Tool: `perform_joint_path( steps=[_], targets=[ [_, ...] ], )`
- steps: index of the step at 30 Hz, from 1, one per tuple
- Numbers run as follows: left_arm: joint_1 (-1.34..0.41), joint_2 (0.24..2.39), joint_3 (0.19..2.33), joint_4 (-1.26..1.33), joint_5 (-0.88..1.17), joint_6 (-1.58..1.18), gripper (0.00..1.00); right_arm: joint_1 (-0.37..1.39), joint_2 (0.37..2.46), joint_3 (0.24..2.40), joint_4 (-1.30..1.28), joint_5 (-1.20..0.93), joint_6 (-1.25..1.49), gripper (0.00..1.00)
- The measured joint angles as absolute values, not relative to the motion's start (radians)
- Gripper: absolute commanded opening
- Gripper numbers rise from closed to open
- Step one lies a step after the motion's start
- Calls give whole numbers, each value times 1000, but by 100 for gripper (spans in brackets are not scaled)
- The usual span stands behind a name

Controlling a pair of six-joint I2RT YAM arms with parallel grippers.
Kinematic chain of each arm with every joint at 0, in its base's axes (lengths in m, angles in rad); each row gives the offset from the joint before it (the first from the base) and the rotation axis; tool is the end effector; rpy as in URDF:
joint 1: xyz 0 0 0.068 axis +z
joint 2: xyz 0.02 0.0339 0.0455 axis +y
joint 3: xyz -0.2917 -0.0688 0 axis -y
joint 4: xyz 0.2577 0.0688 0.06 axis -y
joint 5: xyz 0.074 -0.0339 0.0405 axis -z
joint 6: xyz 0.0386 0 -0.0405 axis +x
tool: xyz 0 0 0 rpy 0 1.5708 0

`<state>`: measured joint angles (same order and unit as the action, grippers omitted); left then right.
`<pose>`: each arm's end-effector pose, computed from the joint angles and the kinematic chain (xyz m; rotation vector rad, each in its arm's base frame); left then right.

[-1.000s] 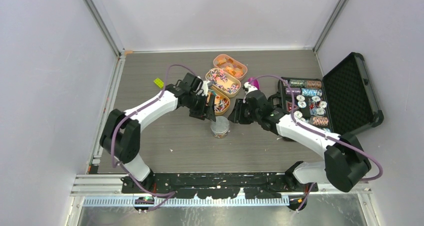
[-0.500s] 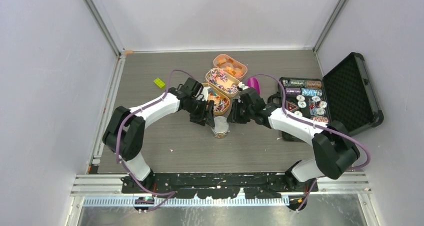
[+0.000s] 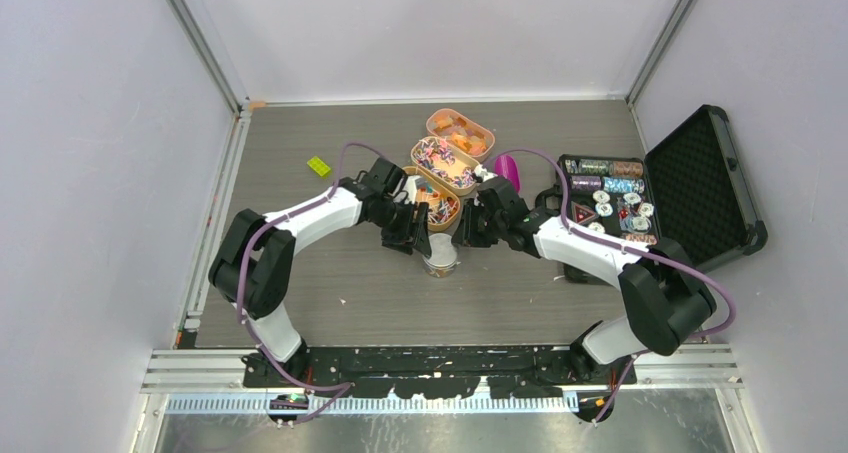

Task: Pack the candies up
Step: Screw the bottle lid onto the packing bottle.

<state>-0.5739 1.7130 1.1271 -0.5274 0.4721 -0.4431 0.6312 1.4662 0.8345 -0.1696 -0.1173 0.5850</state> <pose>0.2904 -0.2086 0.2125 0.3430 2.8131 -0.9152 0.2485 0.1872 0.2192 -0.1165 2.4834 0.6947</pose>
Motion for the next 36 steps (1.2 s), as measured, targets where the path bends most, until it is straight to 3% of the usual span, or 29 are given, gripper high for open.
perform_joint_path(
  steps=[3,10,20,31,36],
  targets=[
    [-574,1713,1123,-521,473,-450,56,631,1466,834,-167,-117,583,24],
    [-574,1706,1077,-451,506,-495,55,631,1465,834,-183,-121,580,40],
    [-574,1695,1022,-354,550,-543,53,631,1440,854,-285,-146,567,40],
    [-574,1685,984,-290,569,-564,50,628,1461,858,-281,-200,575,24],
    [-567,1660,926,-220,587,-590,46,622,1460,838,-236,-208,587,21]
  ],
)
